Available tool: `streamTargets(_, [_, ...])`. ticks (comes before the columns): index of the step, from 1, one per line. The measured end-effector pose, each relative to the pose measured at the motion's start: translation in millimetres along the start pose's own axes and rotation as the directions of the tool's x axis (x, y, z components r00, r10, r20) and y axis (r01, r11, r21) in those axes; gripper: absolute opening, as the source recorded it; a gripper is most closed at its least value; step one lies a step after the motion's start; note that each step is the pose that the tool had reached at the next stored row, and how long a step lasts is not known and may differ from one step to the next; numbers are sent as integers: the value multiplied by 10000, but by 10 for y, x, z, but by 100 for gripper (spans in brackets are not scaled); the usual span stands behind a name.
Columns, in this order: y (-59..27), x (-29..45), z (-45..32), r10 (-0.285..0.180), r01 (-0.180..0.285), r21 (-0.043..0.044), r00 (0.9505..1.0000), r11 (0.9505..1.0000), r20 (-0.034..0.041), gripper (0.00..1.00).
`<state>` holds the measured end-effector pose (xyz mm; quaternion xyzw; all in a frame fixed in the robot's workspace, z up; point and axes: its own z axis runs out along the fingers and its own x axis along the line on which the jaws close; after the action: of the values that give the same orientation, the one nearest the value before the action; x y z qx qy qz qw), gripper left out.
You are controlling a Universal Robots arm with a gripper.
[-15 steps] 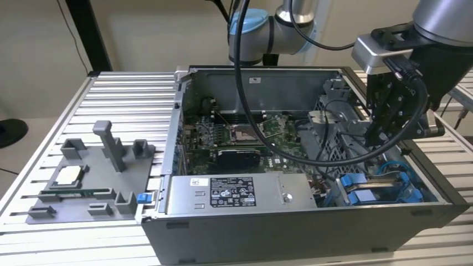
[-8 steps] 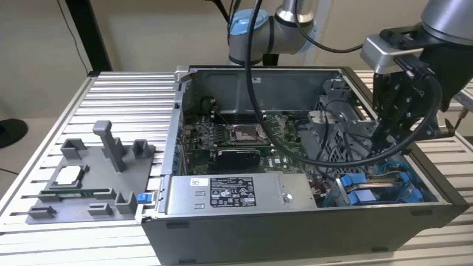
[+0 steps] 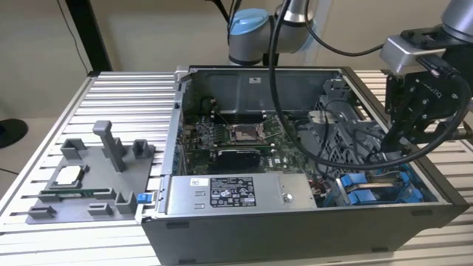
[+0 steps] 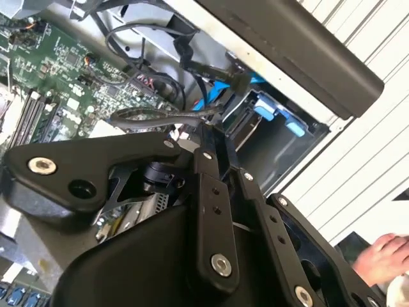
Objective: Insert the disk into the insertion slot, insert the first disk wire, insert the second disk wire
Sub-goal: 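Insert the first disk wire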
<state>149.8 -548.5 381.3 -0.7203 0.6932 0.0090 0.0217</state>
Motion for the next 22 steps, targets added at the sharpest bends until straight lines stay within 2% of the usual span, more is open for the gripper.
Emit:
streamTargets(3, [-46, 4, 6, 5, -6, -152, 10000, 9999, -68, 0])
streamTargets(7, [-76, 8, 11, 24, -31, -412, 9998, 9991, -182, 0])
streamTargets(8, [-81, 8, 15, 25, -35, -449, 9998, 9990, -205, 0])
streamTargets(22, [-80, 9, 27, 27, -38, -465, 9998, 9989, -218, 0])
